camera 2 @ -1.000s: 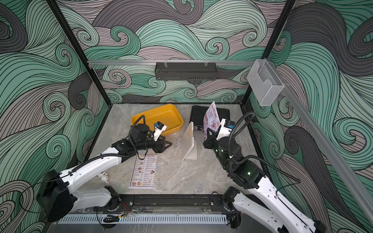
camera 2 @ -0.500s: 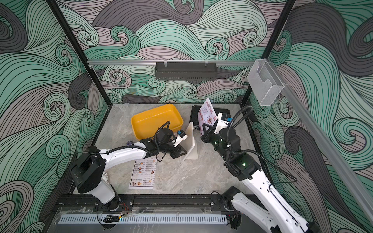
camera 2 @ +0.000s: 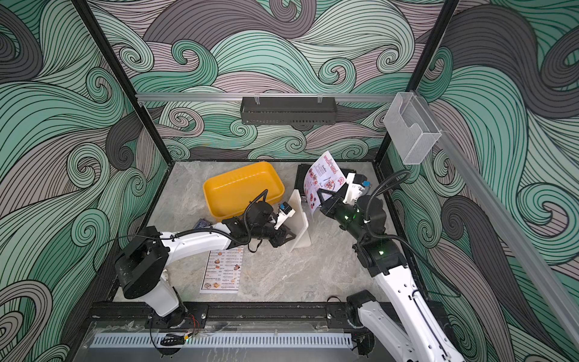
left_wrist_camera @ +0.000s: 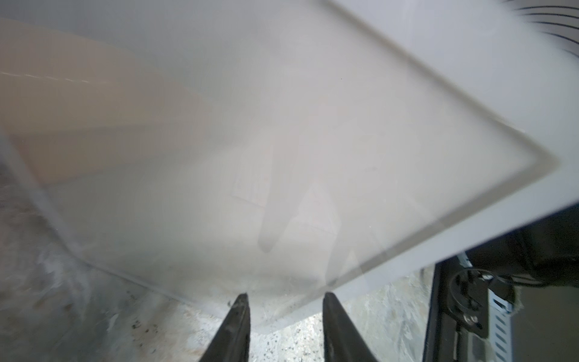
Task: Replace the menus in the menu holders
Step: Adjust the menu holder at the center of the board.
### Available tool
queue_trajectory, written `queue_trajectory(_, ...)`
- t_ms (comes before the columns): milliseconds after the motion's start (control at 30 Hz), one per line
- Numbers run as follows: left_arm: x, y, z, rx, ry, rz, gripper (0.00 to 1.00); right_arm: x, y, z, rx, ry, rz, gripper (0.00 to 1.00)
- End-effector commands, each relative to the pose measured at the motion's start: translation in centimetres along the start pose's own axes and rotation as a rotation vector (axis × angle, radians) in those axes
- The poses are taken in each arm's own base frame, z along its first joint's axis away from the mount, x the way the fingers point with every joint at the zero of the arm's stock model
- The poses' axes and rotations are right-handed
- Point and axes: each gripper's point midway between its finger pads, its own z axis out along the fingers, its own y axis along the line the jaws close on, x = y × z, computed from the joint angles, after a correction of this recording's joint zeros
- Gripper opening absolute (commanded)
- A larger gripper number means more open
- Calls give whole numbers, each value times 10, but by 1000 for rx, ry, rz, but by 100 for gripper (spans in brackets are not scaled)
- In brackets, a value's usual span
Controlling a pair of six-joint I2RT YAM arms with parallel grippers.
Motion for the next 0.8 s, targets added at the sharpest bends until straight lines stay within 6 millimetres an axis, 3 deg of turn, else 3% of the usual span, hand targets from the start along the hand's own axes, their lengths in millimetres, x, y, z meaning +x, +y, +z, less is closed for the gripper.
queue_trajectory(0,-15,19,-19,-144,-93,-57,39,-2,17,-3,-111,6,33,0)
queue_trajectory(167,-8,33,-28,-222,-108,-121,39,-3,17,-4,-170,-26,79,0)
queue_trajectory(367,-2,36,-28,-228,-112,-155,39,-1,16,-7,-213,-59,93,0)
queue_trajectory(767,1,37,-26,-238,-107,-164,39,11,-12,1,-186,-70,146,0)
